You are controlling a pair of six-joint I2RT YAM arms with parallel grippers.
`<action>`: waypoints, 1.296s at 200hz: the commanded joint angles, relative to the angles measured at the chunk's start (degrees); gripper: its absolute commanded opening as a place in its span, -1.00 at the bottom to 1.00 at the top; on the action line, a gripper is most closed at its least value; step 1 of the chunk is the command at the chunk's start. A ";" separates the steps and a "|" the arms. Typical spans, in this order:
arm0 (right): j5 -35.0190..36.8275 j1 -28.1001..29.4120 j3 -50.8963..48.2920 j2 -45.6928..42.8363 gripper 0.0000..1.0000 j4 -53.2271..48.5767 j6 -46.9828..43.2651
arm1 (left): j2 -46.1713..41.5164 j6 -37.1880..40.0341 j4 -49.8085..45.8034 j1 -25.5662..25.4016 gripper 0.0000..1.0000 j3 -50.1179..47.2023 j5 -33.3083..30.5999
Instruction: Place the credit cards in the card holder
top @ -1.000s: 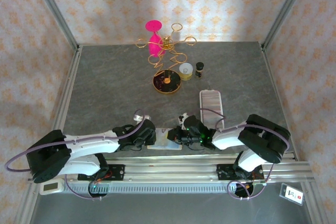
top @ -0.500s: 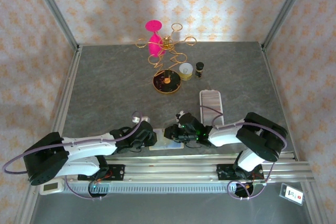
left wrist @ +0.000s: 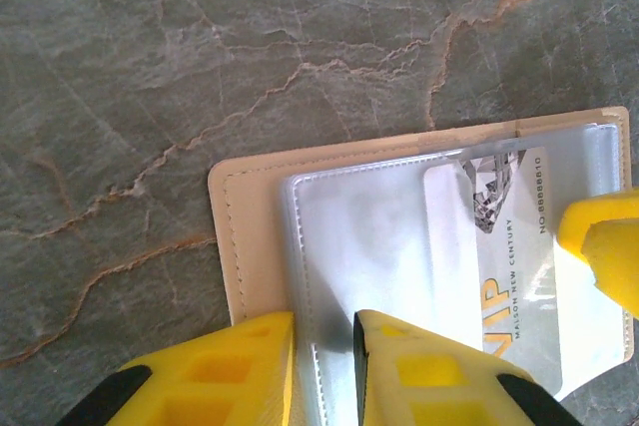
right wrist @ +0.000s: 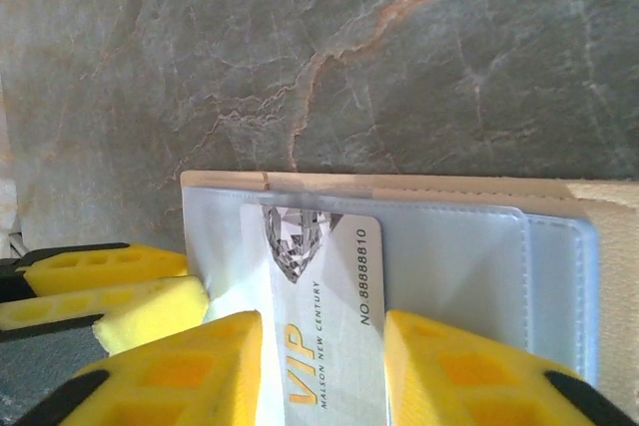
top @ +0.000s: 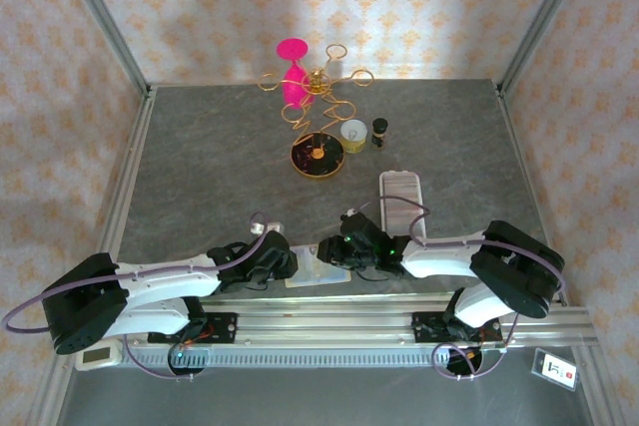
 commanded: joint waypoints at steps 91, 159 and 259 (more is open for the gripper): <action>-0.43 2.63 5.23 6.52 -0.59 -0.26 -0.85 | -3.55 -2.07 4.60 -0.58 -0.48 -3.75 2.31; -0.23 4.43 8.98 9.23 -0.59 -1.28 -1.56 | -5.28 -2.66 6.31 -0.59 -0.47 -5.29 2.79; 5.46 4.99 8.21 4.65 -0.48 -7.56 -2.18 | -5.35 -2.35 6.22 -0.58 -0.46 -5.73 2.45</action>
